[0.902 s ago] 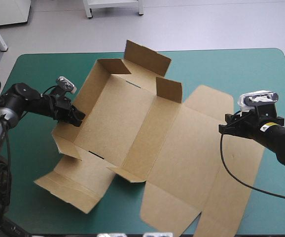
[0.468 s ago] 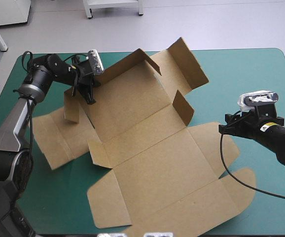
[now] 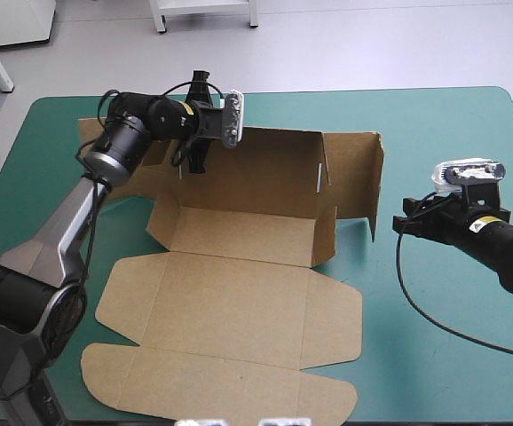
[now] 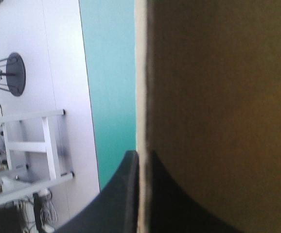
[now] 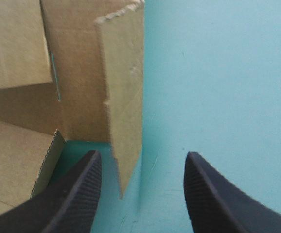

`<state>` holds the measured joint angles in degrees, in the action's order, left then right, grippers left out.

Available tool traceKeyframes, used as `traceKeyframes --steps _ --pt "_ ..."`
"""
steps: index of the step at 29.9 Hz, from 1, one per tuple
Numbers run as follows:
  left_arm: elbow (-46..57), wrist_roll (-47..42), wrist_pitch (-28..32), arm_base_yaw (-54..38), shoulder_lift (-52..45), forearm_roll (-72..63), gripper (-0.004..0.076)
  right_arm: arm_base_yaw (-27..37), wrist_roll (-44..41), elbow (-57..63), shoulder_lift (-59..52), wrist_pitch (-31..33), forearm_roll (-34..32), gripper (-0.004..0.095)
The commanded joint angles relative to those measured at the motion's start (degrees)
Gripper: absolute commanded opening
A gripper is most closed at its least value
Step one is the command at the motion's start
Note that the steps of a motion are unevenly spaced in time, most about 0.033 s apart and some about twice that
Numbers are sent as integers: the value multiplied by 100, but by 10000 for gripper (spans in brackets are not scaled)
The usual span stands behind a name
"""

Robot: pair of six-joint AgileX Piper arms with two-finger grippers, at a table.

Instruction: Fold the box

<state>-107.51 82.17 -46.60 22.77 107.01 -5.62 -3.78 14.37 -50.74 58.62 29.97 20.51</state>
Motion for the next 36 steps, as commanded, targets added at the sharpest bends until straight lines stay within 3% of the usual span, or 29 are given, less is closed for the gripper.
traceKeyframes --steps 1,4,8,15,23,30,36 --pt "-203 -1828 453 402 -311 1278 -9 -31 -87 -482 -73 -359 30 486" --pt "-203 -2798 220 734 -311 2107 -9 -31 -97 -888 -73 -326 -122 486" --pt "-203 -3115 82 1111 -413 2353 -9 -20 -413 -1424 21 9 -430 486" --pt "-203 -3731 104 1686 -508 3188 -9 104 -1099 -2395 726 838 -1536 486" --pt "55 -4261 165 2254 -546 3863 -9 1154 -784 -3880 1872 1791 -1077 486" --pt "686 -4871 194 2502 -660 4431 -9 1194 -587 -5200 2658 2332 -951 486" --pt "1328 -5671 595 2771 -770 5262 -9 1194 -567 -6195 3372 2710 -582 486"
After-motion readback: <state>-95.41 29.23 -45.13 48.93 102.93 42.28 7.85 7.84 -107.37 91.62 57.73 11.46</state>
